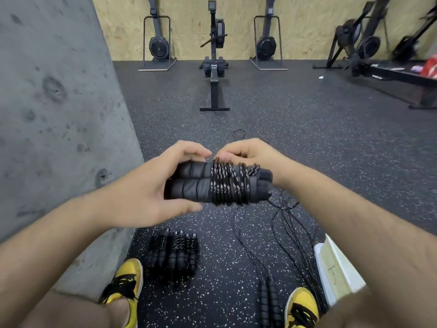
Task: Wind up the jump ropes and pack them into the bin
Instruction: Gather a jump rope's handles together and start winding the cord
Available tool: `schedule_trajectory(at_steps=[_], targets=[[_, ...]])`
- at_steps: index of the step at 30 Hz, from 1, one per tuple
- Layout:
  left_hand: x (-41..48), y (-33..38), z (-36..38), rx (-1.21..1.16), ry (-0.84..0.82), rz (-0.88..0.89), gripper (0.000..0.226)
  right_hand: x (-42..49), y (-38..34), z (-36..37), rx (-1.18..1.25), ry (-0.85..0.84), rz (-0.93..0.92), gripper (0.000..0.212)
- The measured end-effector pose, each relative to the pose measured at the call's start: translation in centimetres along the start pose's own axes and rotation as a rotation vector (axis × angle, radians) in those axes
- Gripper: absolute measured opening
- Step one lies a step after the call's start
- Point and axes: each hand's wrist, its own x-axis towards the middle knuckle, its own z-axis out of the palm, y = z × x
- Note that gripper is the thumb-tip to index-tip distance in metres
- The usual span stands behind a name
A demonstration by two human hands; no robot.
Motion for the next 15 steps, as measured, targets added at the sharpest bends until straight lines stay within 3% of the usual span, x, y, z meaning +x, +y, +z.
schedule_trajectory(at_steps=[2,3,5,8,12,15], targets=[[0.3,0.5,0.2,-0.050,0.037,0.013,0.073,-0.3,-0.3,0.8,0.252,-0.046,0.135,0.012],[0.5,0.5,0.2,-0.034,0.060,0.017,0.074,-0.4,-0.5,1.3,0.221,-0.080,0.225,0.017],[0.9,-0.3,-0.2,0.090,0.123,0.014,0.075,-0.7,-0.5,2.8,-0.129,-0.190,0.336,0.018],[1.3,-2.1,-1.1,0.362,0.169,0.027,0.077,-0.2,-0.9,5.9,-0.224,-0.153,0.296,0.032],[1.6,-4.3,-2.1,0.545,0.216,-0.018,0.076,0.4,-1.7,7.8,0.094,-0.018,0.294,0.031],[1.6,-5.6,-2.7,0.665,0.194,-0.048,0.078,0.1,-2.4,8.3,-0.072,-0.077,0.249,0.033]])
